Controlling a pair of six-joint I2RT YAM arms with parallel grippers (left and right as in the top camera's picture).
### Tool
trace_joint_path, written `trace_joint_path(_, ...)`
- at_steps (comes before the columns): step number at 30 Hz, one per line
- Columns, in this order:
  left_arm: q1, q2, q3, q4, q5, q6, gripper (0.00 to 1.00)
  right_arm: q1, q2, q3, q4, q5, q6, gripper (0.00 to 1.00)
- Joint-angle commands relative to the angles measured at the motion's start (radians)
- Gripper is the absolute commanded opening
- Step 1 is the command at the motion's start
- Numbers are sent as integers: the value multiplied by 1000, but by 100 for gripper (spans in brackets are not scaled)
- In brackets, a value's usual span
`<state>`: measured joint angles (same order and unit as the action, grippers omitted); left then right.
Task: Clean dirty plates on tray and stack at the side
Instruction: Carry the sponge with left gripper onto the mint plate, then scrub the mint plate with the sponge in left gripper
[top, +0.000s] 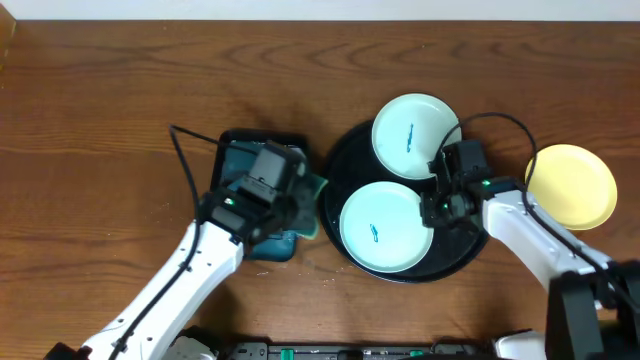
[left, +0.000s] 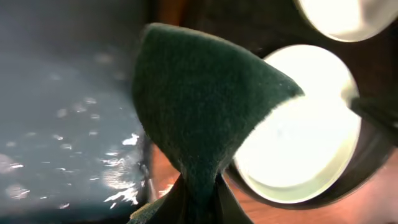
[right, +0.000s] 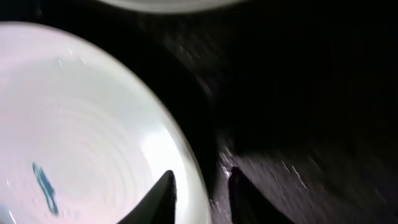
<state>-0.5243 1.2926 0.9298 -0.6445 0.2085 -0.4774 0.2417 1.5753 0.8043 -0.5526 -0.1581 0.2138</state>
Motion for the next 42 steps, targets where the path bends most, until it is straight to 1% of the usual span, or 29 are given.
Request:
trace_joint_path(1,-79,10,18,38,15,-72,7,9,61,-4,42,-74,-35,20)
trace_joint_path(2,-95,22,18,53,15,-84,7,9,78,-4,48,-66,-34,17)
trace_joint_path(3,-107,32,18,64,15,-92,7,9,90,-4,49,-49,-20,12)
trace_joint_path(4,-124,53,18,81,16,-108,7,9,100,-4,48,-29,1,1)
trace_joint_path(7,-166,127,18,133,16,-146,7,9,98,-4,37,26,55,1)
trace_joint_path(8,-185,169,18,161,17,-190,7,8,87,-4,19,92,159,1)
trace_joint_path(9,-197,195,18,183,17,-211,7,8,80,-4,11,111,192,1)
trace_joint_path(10,-219,244,18,241,25,-248,8,8,59,-4,-6,140,260,1)
trace_joint_path(11,-230,267,18,278,35,-260,7,8,48,-4,-10,143,280,1)
trace_joint_path(14,-256,324,18,389,43,-261,8,9,21,-4,-5,122,257,1)
trace_joint_path(18,-269,451,18,509,27,-267,7,9,14,-4,-16,123,240,1)
trace_joint_path(20,-269,525,18,543,29,-323,8,9,14,-4,-17,123,241,1)
trace_joint_path(21,-269,605,18,586,66,-352,7,9,14,-4,-17,123,241,1)
trace_joint_path(23,-269,657,19,613,97,-352,7,9,14,-4,-18,123,240,1)
trace_joint_path(27,-241,693,19,591,86,-352,7,9,14,-4,-24,123,241,1)
trace_joint_path(29,-218,684,19,551,46,-351,7,9,14,-4,-28,123,240,1)
trace_joint_path(32,-180,662,24,435,-80,-351,7,9,14,-4,-34,123,240,1)
trace_joint_path(35,-149,644,41,345,-169,-350,7,9,14,-4,-39,124,233,1)
trace_joint_path(37,-137,633,60,294,-228,-326,7,9,14,-4,-41,124,227,1)
trace_joint_path(40,-135,620,105,204,-365,-275,7,9,14,-4,-42,124,226,1)
trace_joint_path(42,-137,619,141,161,-421,-236,7,9,14,-4,-42,124,225,1)
